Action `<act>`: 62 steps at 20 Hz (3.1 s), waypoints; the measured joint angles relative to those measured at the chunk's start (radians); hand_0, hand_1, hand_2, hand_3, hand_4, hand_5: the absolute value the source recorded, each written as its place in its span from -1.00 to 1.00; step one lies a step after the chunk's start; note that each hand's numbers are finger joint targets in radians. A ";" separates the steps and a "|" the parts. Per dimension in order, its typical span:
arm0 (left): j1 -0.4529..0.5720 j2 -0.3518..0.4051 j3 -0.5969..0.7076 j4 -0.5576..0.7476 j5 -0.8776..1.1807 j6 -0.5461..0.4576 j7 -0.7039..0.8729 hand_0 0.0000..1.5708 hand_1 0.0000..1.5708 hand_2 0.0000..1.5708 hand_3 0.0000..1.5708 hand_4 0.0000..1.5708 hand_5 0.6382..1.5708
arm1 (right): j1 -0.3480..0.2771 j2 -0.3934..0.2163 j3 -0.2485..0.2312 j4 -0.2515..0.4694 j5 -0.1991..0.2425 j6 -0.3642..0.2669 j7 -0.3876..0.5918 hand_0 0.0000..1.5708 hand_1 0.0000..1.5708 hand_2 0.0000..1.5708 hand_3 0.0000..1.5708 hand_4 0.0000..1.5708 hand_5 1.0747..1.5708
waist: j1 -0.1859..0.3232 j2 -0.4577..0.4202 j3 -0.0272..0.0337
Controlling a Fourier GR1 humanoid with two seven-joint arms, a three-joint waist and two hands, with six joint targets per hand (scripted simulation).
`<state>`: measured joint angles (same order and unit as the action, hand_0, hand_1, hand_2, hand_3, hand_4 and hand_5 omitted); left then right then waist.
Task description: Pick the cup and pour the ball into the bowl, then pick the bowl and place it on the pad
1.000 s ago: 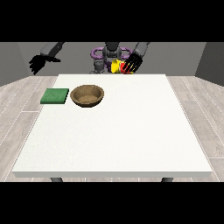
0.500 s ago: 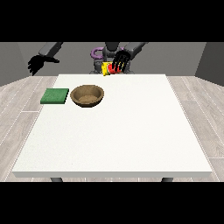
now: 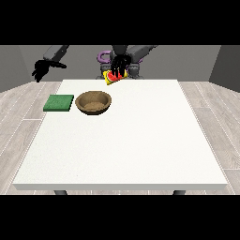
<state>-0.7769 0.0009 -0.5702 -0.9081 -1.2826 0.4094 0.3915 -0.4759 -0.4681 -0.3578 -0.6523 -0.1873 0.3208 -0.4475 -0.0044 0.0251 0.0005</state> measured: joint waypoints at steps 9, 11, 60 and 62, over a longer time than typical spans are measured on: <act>-0.007 0.001 -0.129 0.018 -0.124 -0.126 0.019 -1.00 -1.00 1.00 1.00 0.59 0.62 | -0.035 0.022 0.017 -0.005 -0.005 0.009 0.016 -1.00 -1.00 -1.00 -0.79 -1.00 0.78 | -0.043 0.018 -0.0001; -0.034 0.000 -0.152 0.018 -0.156 -0.176 0.014 -0.22 -0.22 1.00 1.00 0.57 0.61 | -0.043 0.021 0.014 0.003 -0.007 0.008 0.015 -1.00 -1.00 -1.00 -0.91 -1.00 0.79 | -0.037 0.022 0.0000; 0.126 0.017 0.590 -0.248 0.939 -0.192 -0.608 -1.00 -1.00 -1.00 -1.00 -1.00 0.92 | -0.168 0.095 0.009 0.011 -0.084 -0.049 0.113 -1.00 -1.00 -1.00 -1.00 -0.96 0.89 | 0.093 0.279 -0.0012; 0.132 0.020 0.591 -0.253 0.954 -0.215 -0.600 -1.00 -1.00 -1.00 -1.00 -1.00 0.93 | -0.164 0.107 0.013 0.031 -0.079 -0.060 0.103 -1.00 -1.00 -1.00 -1.00 -0.88 0.88 | 0.096 0.264 -0.0008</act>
<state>-0.6447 0.0209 0.0213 -1.1607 -0.3282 0.1948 -0.2088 -0.6400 -0.3609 -0.3449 -0.6212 -0.2666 0.2613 -0.3448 0.0919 0.2889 -0.0003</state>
